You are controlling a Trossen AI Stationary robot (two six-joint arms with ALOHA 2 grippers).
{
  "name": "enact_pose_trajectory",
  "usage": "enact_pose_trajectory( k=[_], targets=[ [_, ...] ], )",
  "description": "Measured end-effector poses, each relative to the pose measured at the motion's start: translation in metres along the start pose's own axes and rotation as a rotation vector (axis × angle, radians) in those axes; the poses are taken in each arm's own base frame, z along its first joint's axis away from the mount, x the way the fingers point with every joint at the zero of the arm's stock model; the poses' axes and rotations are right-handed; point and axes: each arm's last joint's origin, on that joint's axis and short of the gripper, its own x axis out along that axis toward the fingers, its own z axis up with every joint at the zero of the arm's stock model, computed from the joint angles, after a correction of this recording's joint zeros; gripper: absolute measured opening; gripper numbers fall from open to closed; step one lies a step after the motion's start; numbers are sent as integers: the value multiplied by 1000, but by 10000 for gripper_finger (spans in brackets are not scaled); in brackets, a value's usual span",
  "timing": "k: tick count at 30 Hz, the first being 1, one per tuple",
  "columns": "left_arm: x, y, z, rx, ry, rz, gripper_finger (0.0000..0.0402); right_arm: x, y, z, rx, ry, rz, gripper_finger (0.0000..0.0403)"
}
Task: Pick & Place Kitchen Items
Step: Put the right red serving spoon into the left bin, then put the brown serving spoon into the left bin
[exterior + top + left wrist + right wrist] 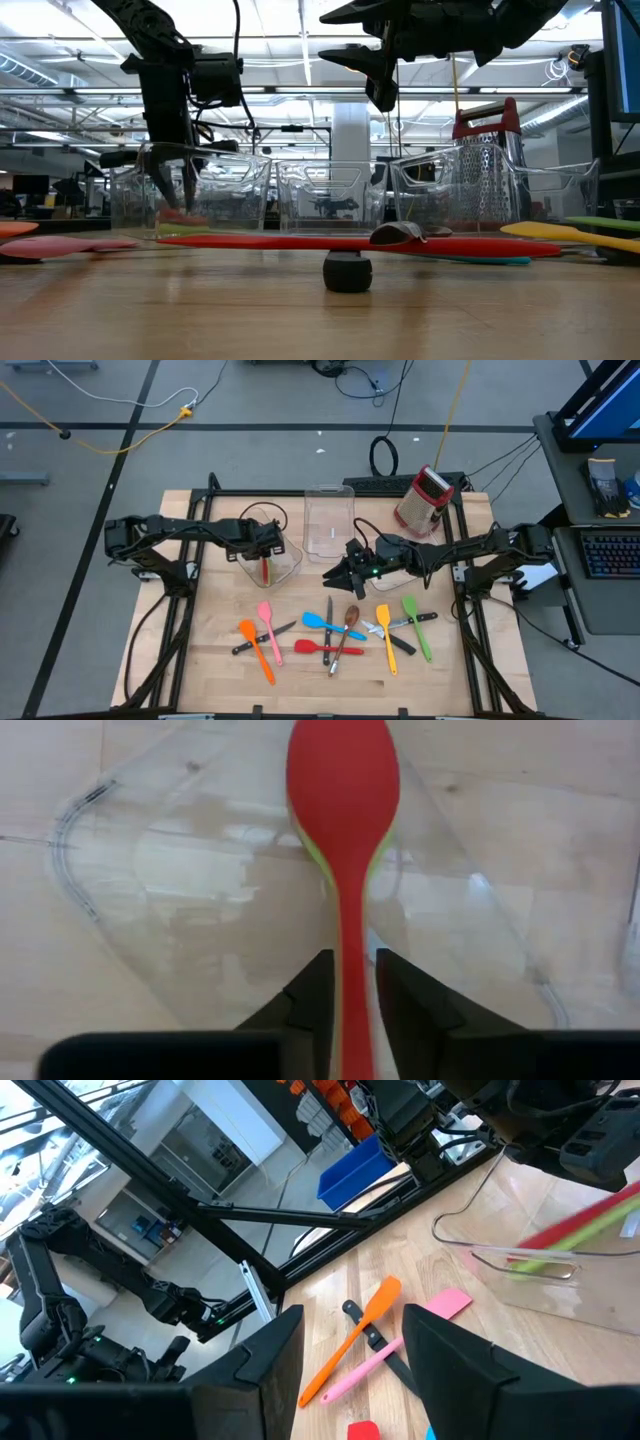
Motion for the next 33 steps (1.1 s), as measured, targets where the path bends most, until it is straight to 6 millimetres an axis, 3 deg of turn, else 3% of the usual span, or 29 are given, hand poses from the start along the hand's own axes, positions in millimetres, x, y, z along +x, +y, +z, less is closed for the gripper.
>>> enact_pose_trajectory(
  k=[8, 14, 19, 27, 33],
  targets=[
    [-1, 0, 0, 7, 5, -3, 173, 0, 0, 0, 0, 0, 0, 167],
    [-14, 1, 1, 29, 27, -67, 213, 0, 0, 0, 1, 4, -2, 167],
    [-39, 0, 5, 77, -46, -216, 224, 0, -1, -1, 3, 11, -7, 167],
    [-99, -8, 1, 407, -296, -620, 225, 0, -1, -1, -21, 13, -8, 167],
    [-137, 3, -8, 597, -409, -801, 226, 1, 2, -4, -156, 22, 1, 167]
  ],
)
